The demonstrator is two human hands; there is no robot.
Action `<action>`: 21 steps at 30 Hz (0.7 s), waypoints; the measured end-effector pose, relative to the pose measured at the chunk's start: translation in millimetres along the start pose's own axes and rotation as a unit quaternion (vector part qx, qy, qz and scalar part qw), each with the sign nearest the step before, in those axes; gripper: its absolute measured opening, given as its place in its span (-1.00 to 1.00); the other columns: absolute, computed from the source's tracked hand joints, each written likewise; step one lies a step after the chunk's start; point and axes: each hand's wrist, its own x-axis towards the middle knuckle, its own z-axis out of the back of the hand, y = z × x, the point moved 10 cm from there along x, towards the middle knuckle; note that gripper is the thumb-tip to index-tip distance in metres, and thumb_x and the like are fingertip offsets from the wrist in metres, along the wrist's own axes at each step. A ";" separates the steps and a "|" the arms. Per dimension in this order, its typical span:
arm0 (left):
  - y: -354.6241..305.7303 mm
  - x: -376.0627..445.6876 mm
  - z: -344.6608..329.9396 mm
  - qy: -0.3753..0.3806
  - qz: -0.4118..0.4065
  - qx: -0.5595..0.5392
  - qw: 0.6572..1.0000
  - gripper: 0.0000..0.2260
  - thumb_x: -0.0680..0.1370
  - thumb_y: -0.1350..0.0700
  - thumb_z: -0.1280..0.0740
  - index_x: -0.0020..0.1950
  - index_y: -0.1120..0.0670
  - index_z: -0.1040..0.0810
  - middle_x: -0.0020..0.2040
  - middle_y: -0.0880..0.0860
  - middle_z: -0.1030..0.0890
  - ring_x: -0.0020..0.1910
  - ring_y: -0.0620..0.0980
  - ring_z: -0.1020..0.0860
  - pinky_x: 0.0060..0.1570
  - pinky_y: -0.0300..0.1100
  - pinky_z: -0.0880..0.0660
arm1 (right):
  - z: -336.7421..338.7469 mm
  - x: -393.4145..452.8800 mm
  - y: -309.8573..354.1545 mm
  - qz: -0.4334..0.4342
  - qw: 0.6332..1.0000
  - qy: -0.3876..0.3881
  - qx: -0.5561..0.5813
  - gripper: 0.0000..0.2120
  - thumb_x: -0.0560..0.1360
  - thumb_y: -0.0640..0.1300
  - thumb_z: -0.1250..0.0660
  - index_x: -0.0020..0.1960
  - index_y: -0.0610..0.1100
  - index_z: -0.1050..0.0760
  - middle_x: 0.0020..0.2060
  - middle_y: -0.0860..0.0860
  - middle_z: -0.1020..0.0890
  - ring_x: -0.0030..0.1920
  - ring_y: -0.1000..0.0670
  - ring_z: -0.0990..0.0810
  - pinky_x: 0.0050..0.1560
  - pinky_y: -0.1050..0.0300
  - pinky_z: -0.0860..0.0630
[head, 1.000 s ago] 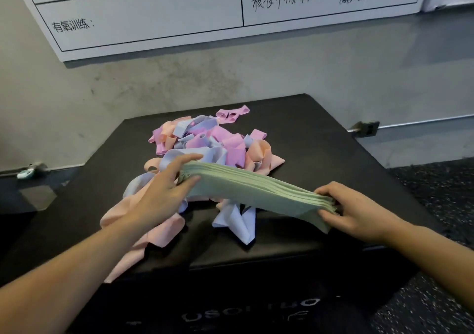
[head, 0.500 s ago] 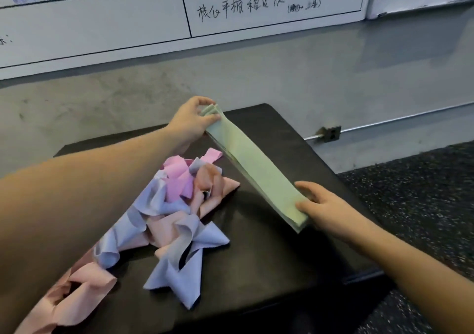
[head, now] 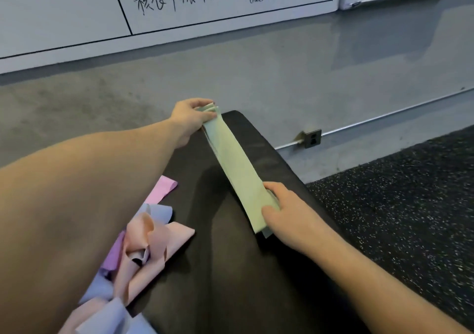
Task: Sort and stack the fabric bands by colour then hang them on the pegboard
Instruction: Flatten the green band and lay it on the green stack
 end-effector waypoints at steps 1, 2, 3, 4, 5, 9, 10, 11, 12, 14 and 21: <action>4.6 4.7 -10.7 0.011 0.006 0.006 1.000 -0.70 0.52 0.25 -0.50 0.24 0.08 -0.65 0.10 0.04 -0.61 -0.03 -0.05 -0.57 -0.02 -0.21 -0.57 | 0.1 4.4 -4.4 -0.005 1.000 -0.007 -0.004 -0.50 0.54 -0.03 -0.16 0.46 0.21 -0.29 0.28 0.07 -0.51 0.21 -0.05 -0.53 0.26 -0.02 -0.47; 10.0 8.3 -20.8 0.021 0.014 0.014 1.000 -0.71 0.53 0.25 -0.49 0.23 0.08 -0.65 0.10 0.05 -0.61 0.00 -0.03 -0.57 0.04 -0.18 -0.58 | 1.1 7.4 -8.0 -0.006 1.000 -0.019 -0.024 -0.52 0.54 0.00 -0.16 0.45 0.21 -0.31 0.28 0.08 -0.49 0.23 -0.05 -0.52 0.27 -0.01 -0.46; 15.4 11.2 -29.0 0.026 0.022 0.016 0.999 -0.72 0.53 0.25 -0.48 0.23 0.08 -0.65 0.11 0.06 -0.60 0.02 -0.02 -0.57 0.09 -0.15 -0.58 | 3.1 8.1 -8.0 0.003 0.997 -0.038 -0.062 -0.53 0.54 0.01 -0.16 0.45 0.20 -0.33 0.28 0.09 -0.46 0.23 -0.05 -0.49 0.27 -0.01 -0.44; 21.4 14.5 -35.4 0.027 0.031 0.012 0.999 -0.73 0.54 0.25 -0.47 0.22 0.07 -0.65 0.12 0.07 -0.60 0.04 0.00 -0.57 0.12 -0.13 -0.58 | 5.8 8.3 -7.9 0.016 0.993 -0.063 -0.100 -0.54 0.55 0.01 -0.15 0.45 0.18 -0.34 0.30 0.10 -0.44 0.23 -0.05 -0.46 0.28 -0.01 -0.41; 28.5 17.9 -40.2 0.026 0.039 0.008 0.999 -0.75 0.55 0.25 -0.46 0.20 0.06 -0.64 0.13 0.07 -0.59 0.06 0.01 -0.57 0.13 -0.12 -0.57 | 8.4 8.6 -7.8 0.033 0.990 -0.087 -0.111 -0.53 0.57 0.01 -0.15 0.47 0.18 -0.33 0.33 0.13 -0.42 0.23 -0.04 -0.42 0.31 -0.01 -0.38; 62.1 27.6 -53.7 0.025 0.064 -0.012 0.998 -0.76 0.57 0.26 -0.43 0.21 0.04 -0.63 0.07 0.01 -0.57 -0.03 -0.08 -0.54 0.00 -0.19 -0.52 | 16.0 10.4 -20.1 0.059 0.990 -0.121 0.029 -0.52 0.59 -0.01 -0.23 0.43 0.38 -0.28 0.15 0.30 -0.52 0.11 0.07 -0.50 0.28 -0.04 -0.42; 71.4 30.4 -54.3 0.020 0.070 -0.011 0.997 -0.75 0.57 0.27 -0.43 0.22 0.04 -0.64 0.07 0.01 -0.58 -0.06 -0.11 -0.53 -0.01 -0.20 -0.52 | 16.2 10.6 -20.4 0.069 0.989 -0.131 0.020 -0.59 0.59 0.00 -0.24 0.37 0.36 -0.37 0.13 0.30 -0.55 0.10 0.08 -0.51 0.26 -0.04 -0.43; 79.2 31.8 -54.7 0.017 0.075 -0.006 0.997 -0.74 0.57 0.26 -0.43 0.23 0.03 -0.64 0.12 0.03 -0.59 -0.05 -0.10 -0.53 0.02 -0.19 -0.52 | 15.5 9.6 -19.6 0.078 0.987 -0.142 -0.003 -0.68 0.60 0.02 -0.23 0.30 0.32 -0.46 0.15 0.29 -0.55 0.12 0.09 -0.50 0.28 -0.01 -0.41; 86.2 33.9 -56.0 0.019 0.080 0.002 0.997 -0.73 0.57 0.25 -0.43 0.24 0.01 -0.64 0.18 0.05 -0.59 0.01 -0.06 -0.55 0.07 -0.17 -0.52 | 14.1 8.1 -17.5 0.084 0.985 -0.151 -0.027 -0.74 0.62 0.05 -0.21 0.24 0.29 -0.52 0.18 0.30 -0.54 0.14 0.11 -0.48 0.29 0.01 -0.38; 92.1 34.5 -62.3 0.037 0.083 0.026 0.996 -0.68 0.58 0.20 -0.43 0.31 -0.04 -0.61 0.27 0.07 -0.57 0.14 0.00 -0.56 0.19 -0.11 -0.53 | 10.4 7.5 -16.3 0.087 0.983 -0.154 -0.055 -0.74 0.63 0.11 -0.15 0.20 0.25 -0.56 0.20 0.32 -0.50 0.16 0.15 -0.45 0.28 0.05 -0.33; 72.4 24.6 -53.3 -0.022 0.041 0.075 0.996 -0.57 0.61 0.09 -0.39 0.47 -0.05 -0.45 0.48 0.03 -0.39 0.41 0.03 -0.41 0.21 -0.19 -0.34 | 10.8 3.2 -11.4 0.105 0.977 -0.177 -0.055 -0.42 0.42 0.40 0.04 0.18 0.21 -0.58 0.22 0.31 -0.44 0.17 0.16 -0.42 0.27 0.02 -0.34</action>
